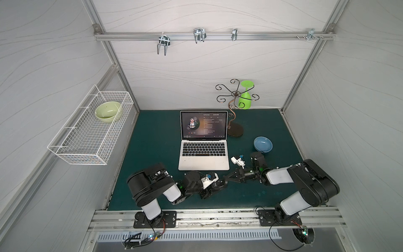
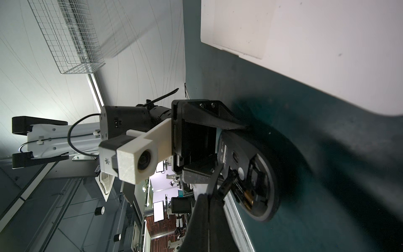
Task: Remove the wireless mouse receiver from the laptop
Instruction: Close the lid on the mouse.
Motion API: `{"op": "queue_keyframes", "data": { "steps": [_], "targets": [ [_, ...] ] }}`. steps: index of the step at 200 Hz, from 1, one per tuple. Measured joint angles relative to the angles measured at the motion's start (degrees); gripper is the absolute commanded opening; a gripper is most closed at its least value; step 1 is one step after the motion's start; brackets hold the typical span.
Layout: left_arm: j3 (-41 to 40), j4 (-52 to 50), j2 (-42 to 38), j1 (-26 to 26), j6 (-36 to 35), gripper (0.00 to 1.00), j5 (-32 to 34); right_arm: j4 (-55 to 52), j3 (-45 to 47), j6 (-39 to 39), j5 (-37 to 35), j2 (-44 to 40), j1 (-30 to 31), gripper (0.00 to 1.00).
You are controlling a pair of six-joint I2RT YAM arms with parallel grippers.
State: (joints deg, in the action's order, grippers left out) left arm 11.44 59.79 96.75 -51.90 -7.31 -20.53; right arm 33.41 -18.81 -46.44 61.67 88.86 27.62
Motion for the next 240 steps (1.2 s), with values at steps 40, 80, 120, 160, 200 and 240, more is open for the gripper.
{"op": "queue_keyframes", "data": {
  "steps": [40,80,120,160,200,240],
  "targets": [
    [0.0,0.13,0.11,0.0,-0.15,0.1,0.02,-3.34,-0.79,2.58,-0.28,-0.35,0.0,0.13],
    [0.0,0.17,0.11,0.0,-0.15,0.09,0.07,-7.82,-0.79,4.48,-2.86,-0.68,0.0,0.21],
    [0.0,0.17,0.11,0.0,-0.13,0.09,0.09,-10.67,-0.76,5.27,-4.09,-1.81,0.0,0.33],
    [0.0,0.17,0.11,0.0,-0.13,0.09,0.11,-15.15,-1.46,7.04,-5.51,-4.63,0.48,0.46],
    [0.0,0.17,0.11,0.0,-0.13,0.08,0.11,-20.59,-3.76,9.9,-8.15,-4.9,3.06,0.56],
    [-0.39,0.59,0.04,0.09,-0.13,0.08,0.31,-28.02,-7.87,12.59,-12.41,-5.29,6.62,0.65]
  ]
}}
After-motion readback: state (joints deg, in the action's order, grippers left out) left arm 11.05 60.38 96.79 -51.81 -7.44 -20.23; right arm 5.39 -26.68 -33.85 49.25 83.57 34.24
